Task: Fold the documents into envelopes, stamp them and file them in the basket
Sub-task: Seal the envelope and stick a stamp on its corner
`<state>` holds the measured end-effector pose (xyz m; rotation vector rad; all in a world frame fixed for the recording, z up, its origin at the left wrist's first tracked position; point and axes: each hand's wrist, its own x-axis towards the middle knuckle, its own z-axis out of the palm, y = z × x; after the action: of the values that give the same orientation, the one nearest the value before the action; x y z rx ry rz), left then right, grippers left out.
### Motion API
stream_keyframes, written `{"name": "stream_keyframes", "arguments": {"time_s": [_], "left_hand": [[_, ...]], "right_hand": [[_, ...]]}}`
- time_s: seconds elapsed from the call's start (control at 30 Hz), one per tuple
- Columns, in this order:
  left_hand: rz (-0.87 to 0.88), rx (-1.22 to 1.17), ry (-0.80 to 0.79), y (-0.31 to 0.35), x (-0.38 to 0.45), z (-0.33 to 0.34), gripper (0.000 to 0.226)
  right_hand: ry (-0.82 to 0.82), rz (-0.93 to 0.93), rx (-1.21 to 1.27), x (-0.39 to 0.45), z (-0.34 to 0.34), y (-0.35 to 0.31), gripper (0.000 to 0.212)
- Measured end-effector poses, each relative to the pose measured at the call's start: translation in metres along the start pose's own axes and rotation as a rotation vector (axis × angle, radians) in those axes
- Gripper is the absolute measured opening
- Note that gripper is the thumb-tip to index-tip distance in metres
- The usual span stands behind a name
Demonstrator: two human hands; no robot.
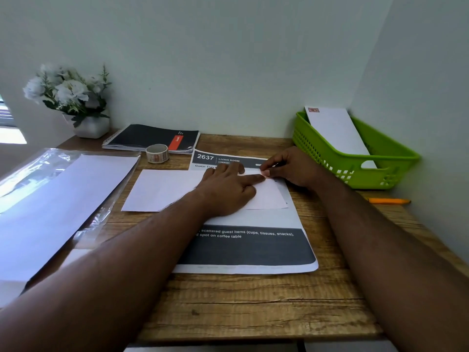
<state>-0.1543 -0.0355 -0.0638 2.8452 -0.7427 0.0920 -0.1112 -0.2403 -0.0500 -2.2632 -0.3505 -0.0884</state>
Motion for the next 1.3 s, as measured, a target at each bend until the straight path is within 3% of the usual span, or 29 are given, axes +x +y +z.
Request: {"name": "stream_keyframes", "arguments": {"time_s": [0.5,0.83,1.3], "left_hand": [[0.009,-0.003,-0.010,-0.001,0.001,0.000,0.045],[0.009,0.028,-0.023,0.000,0.001,-0.001,0.047],[-0.030,0.052,-0.020,0.003,0.000,-0.002,0.052]], "right_hand": [[-0.062,-0.045,-0.131,0.002,-0.004,0.001,0.016],[0.055,-0.024,-0.140,0.002,0.000,0.007,0.012],[-0.084,-0.020,-0.153,-0.002,-0.011,0.001,0.029]]}}
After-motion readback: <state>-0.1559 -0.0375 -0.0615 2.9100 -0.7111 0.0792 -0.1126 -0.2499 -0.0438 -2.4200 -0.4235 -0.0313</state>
